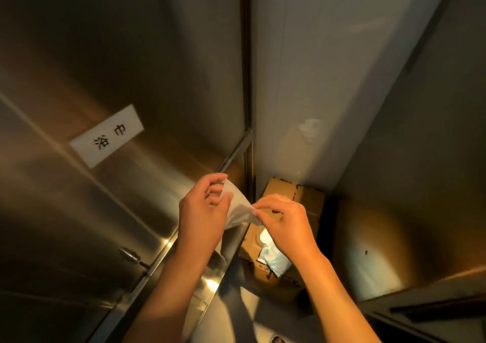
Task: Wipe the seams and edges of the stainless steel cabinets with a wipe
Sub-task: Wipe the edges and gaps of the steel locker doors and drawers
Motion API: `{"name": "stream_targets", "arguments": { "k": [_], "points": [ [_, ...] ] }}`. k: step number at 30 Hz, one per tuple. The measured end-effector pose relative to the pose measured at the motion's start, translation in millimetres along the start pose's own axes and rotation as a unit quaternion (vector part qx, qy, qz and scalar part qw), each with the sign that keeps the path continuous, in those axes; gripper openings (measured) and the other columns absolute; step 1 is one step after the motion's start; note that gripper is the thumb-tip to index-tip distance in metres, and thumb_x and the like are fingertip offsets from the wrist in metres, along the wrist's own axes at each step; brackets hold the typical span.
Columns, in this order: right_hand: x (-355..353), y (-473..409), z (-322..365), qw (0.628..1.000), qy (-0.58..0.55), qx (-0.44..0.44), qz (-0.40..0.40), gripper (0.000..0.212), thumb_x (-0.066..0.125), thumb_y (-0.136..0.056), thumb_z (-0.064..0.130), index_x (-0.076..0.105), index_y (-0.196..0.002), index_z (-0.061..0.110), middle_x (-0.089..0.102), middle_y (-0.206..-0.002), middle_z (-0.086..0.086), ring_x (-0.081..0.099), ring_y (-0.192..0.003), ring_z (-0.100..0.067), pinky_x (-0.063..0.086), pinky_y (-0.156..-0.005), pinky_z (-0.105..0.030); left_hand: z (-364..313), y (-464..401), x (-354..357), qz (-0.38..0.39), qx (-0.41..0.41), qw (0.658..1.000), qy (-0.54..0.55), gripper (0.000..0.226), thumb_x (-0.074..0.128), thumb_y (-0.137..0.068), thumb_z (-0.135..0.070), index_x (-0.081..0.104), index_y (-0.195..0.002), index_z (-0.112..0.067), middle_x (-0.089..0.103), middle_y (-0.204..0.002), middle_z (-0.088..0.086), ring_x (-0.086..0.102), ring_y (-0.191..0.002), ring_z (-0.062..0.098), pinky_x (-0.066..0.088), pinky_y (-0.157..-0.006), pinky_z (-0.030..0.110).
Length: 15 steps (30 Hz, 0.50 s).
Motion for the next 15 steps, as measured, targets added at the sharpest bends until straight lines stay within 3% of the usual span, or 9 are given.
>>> {"name": "stream_targets", "arguments": {
  "k": [3,7,12,15],
  "points": [
    [4.6,15.3,17.8,1.0,0.019,0.025,-0.003,0.011,0.075,-0.093,0.028,0.076,-0.095,0.039,0.063,-0.093,0.033,0.059,-0.1,0.007,0.056,-0.086,-0.026,16.5,15.0,-20.3,0.013,-0.028,0.999,0.011,0.04,0.075,-0.094,-0.016,0.061,-0.119,-0.044,0.062,-0.109,-0.019,0.068,-0.096,0.006,0.064,-0.08,0.03],
    [13.1,41.6,41.3,0.998,0.025,0.064,-0.002,0.021,0.073,-0.095,0.028,0.066,-0.088,0.046,0.062,-0.09,0.031,0.056,-0.099,0.011,0.053,-0.079,-0.017,37.6,35.9,-40.6,0.033,-0.045,0.998,0.012,0.055,0.076,-0.093,-0.02,0.053,-0.139,-0.04,0.055,-0.127,-0.013,0.066,-0.103,0.012,0.065,-0.082,0.04],
    [13.5,80.7,65.1,0.996,0.013,0.086,-0.027,0.014,0.071,-0.096,0.028,0.07,-0.09,0.041,0.069,-0.092,0.022,0.063,-0.091,0.002,0.055,-0.077,-0.017,37.5,66.0,-56.1,0.071,0.035,0.997,-0.001,0.055,0.08,-0.089,-0.016,0.059,-0.134,-0.04,0.046,-0.143,-0.015,0.06,-0.095,-0.011,0.059,-0.072,0.015],
    [12.8,103.5,75.9,0.995,0.005,0.09,-0.05,0.008,0.071,-0.096,0.03,0.072,-0.092,0.036,0.069,-0.092,0.02,0.064,-0.091,0.0,0.06,-0.076,-0.023,36.7,85.0,-61.2,0.102,0.072,0.992,-0.004,0.043,0.086,-0.083,-0.023,0.065,-0.117,-0.038,0.039,-0.144,-0.021,0.056,-0.109,-0.005,0.053,-0.074,0.006]
  ]
}}
Point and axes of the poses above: each hand's wrist, its own y-axis away from the middle knuckle, its own x-axis out of the palm, z = x × y, the point moved 8 cm from there along -y, towards the middle knuckle
